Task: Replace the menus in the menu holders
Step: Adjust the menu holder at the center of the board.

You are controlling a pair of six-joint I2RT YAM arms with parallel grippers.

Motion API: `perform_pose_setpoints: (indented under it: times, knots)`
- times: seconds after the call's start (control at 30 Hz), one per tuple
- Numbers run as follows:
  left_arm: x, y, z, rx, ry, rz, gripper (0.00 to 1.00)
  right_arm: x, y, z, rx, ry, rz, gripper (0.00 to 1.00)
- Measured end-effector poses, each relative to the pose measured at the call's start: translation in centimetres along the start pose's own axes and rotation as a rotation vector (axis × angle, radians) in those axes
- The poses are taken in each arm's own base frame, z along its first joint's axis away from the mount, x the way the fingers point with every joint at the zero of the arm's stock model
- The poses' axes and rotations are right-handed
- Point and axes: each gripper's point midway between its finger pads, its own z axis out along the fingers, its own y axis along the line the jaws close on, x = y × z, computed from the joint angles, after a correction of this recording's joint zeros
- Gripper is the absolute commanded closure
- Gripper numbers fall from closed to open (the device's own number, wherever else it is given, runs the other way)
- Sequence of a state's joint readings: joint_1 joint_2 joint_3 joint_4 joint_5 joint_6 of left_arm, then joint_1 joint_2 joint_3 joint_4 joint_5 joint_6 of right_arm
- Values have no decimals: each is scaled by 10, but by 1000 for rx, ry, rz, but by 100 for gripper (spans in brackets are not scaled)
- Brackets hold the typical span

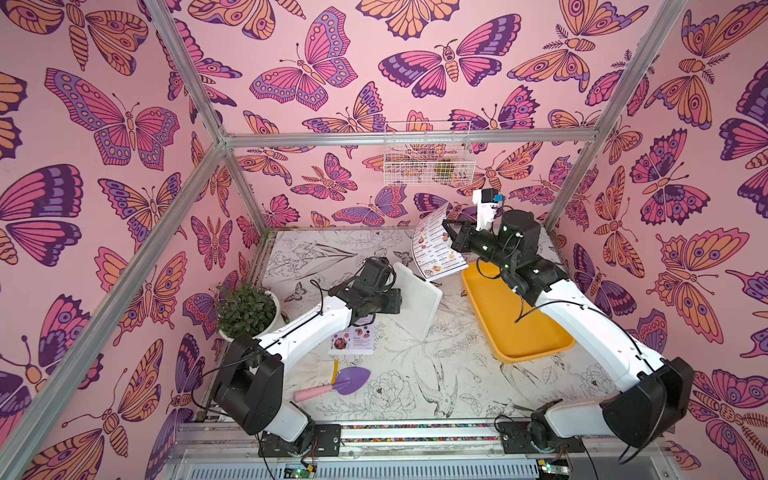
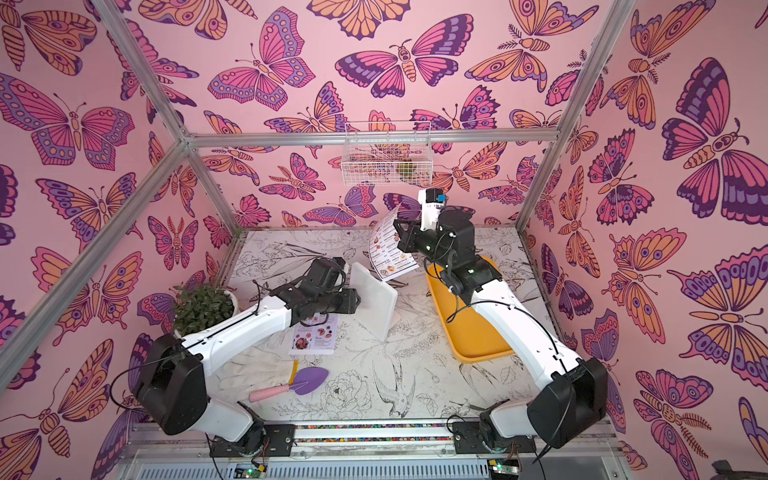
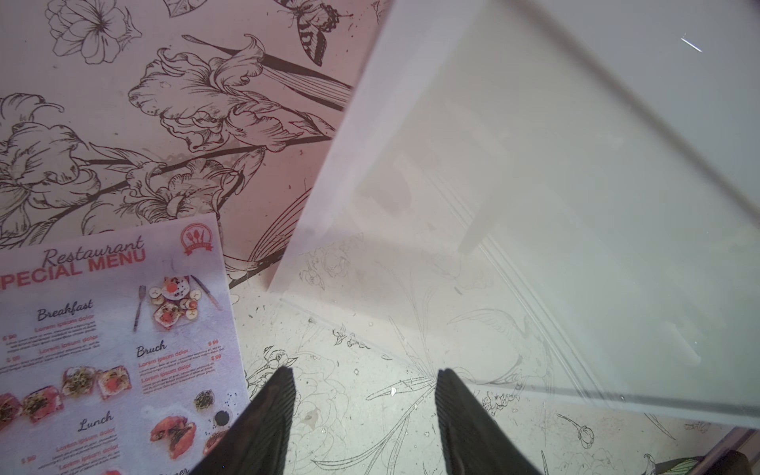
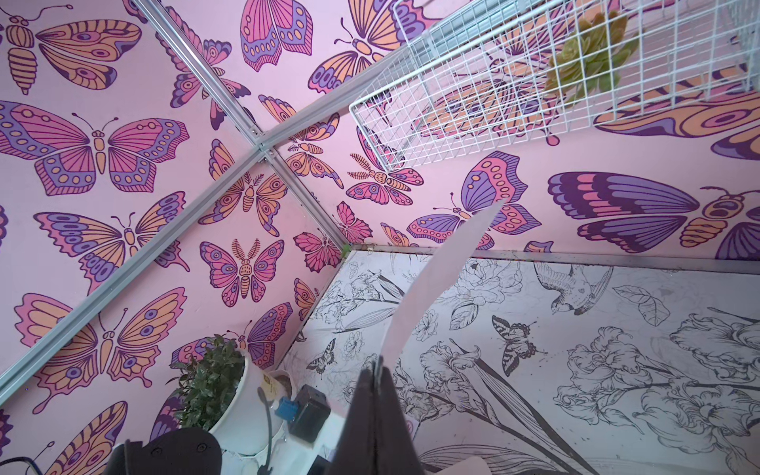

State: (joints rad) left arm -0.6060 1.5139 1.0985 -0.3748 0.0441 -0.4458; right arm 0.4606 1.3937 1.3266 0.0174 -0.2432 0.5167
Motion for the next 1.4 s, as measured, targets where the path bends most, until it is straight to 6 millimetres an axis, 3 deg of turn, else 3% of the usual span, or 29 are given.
perform_pose_setpoints:
  times: [0.37, 0.53, 0.6, 0.8, 1.07, 1.2, 1.4]
  knots:
    - [0, 1, 0, -4, -2, 13, 42, 7, -5, 2, 14, 25, 8, 100]
    - [0, 2, 2, -11, -2, 19, 63, 6, -7, 2, 28, 17, 7, 100]
    - [-1, 4, 6, -23, 2, 33, 67, 6, -8, 2, 31, 16, 8, 100]
    - [-10, 9, 27, -63, 3, 69, 67, -1, -6, -3, 43, -8, 15, 100]
    - [-40, -5, 55, -19, -41, 142, 65, -26, 4, -33, 79, -125, 52, 100]
    - [-48, -13, 63, 11, -60, 169, 64, -25, 5, -36, 121, -165, 95, 100]
    - [-52, -8, 60, 5, -72, 160, 64, -16, -9, -35, 226, -217, 155, 100]
